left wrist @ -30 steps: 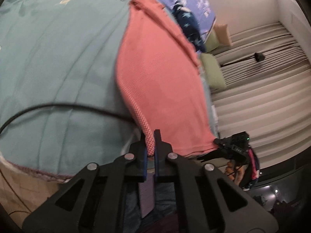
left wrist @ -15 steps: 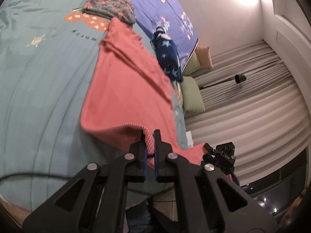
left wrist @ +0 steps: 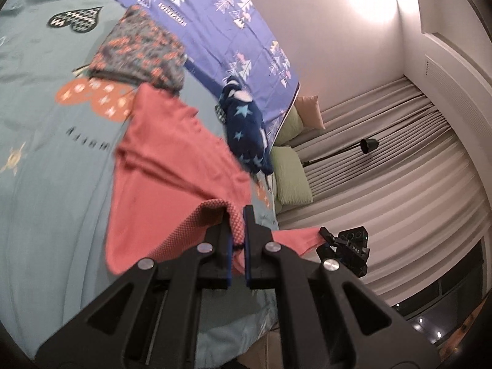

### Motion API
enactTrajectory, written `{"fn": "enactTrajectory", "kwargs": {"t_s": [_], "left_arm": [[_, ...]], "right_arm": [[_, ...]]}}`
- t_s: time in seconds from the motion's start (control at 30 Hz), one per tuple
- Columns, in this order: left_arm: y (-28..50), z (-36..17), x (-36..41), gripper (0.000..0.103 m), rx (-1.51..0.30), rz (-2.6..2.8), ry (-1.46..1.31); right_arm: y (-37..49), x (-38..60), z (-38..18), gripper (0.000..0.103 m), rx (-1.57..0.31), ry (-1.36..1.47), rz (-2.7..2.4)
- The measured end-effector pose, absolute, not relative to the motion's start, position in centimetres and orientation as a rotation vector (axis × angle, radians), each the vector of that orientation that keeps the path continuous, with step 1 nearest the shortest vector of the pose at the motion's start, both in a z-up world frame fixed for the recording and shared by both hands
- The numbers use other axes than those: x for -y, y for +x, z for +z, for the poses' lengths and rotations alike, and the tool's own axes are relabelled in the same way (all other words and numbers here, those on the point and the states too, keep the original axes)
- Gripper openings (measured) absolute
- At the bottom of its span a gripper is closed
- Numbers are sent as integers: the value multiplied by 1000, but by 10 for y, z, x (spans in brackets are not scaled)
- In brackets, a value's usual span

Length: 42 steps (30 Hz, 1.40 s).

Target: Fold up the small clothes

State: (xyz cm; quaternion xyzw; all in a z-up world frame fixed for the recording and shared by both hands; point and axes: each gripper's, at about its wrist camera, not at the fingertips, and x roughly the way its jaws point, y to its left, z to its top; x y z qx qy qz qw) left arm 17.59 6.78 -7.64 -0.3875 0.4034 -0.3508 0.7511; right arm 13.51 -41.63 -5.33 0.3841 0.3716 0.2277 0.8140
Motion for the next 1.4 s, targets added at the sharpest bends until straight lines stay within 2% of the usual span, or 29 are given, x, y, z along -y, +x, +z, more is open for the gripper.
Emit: {"fn": "enactTrajectory", "kwargs": {"t_s": [0.33, 0.63, 1.13, 1.2, 1.23, 1.27, 1.3, 1.37, 1.4], "left_arm": [[254, -69, -56, 6, -862, -764, -882], [329, -72, -41, 6, -865, -766, -889], [429, -136, -20, 6, -955, -587, -947], [435, -151, -19, 12, -1004, -543, -964], [437, -157, -18, 25, -1031, -520, -964], [438, -160, -18, 37, -1050, -502, -958], [437, -162, -20, 39, -1074, -475, -937], [433, -156, -28, 39, -1064, -470, -914], [429, -147, -35, 40, -1030, -479, -905]], "right_arm": [[221, 430, -36, 8, -767, 819, 488], [296, 443, -50, 7, -799, 842, 456], [384, 492, -135, 7, -852, 1097, 349], [391, 493, -149, 11, -884, 1099, 332], [394, 495, -159, 13, -914, 1111, 314], [396, 497, -166, 20, -938, 1124, 285], [395, 501, -171, 27, -957, 1130, 254], [390, 506, -166, 32, -970, 1070, 210], [385, 509, -157, 37, -949, 1021, 193]]}}
